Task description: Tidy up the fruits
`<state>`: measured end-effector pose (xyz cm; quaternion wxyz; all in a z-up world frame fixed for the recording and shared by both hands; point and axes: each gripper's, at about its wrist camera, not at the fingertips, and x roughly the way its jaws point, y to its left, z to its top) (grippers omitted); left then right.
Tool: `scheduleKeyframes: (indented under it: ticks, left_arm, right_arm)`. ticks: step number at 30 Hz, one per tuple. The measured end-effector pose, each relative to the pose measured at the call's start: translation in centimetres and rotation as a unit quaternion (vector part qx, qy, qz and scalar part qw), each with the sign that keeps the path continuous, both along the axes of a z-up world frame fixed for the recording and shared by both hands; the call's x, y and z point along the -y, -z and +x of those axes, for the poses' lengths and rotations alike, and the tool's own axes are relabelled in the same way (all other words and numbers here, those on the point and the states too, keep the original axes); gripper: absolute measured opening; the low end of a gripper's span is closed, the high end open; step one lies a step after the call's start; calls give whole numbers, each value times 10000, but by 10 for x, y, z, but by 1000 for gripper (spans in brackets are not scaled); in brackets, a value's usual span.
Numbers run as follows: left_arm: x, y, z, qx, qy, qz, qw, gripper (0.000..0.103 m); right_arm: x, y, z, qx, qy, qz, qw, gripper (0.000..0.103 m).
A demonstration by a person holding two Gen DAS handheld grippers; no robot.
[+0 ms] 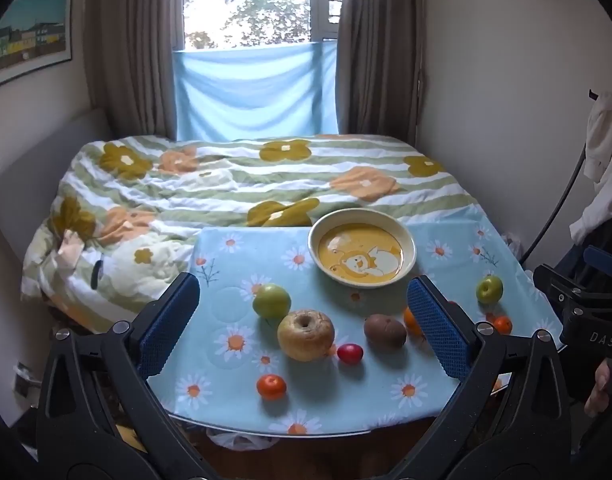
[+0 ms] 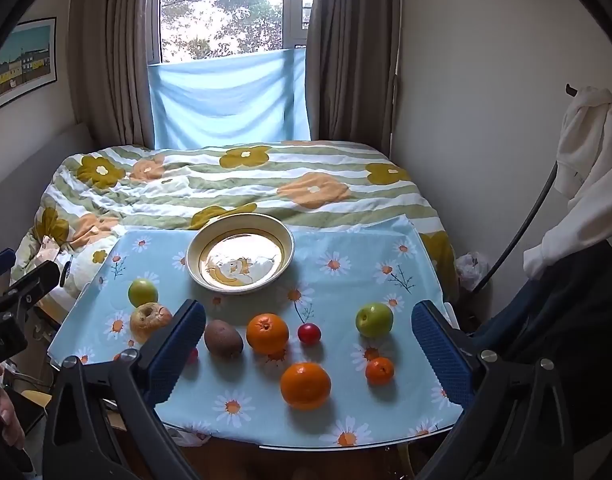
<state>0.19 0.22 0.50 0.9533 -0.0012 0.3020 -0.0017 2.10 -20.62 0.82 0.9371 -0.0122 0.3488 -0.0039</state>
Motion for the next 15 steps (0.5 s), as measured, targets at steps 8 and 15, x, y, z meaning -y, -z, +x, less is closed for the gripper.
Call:
scheduleKeyframes:
  ticks: [8,15]
  left_arm:
    - [3,3,6,24,18,72,10000,103]
    - [3,3,7,49,43,52,10000,103]
  right_arm:
    - [1,0,2,0,-10,23,10000,103]
    - [-1,-2,7,7,-11,33,10000,103]
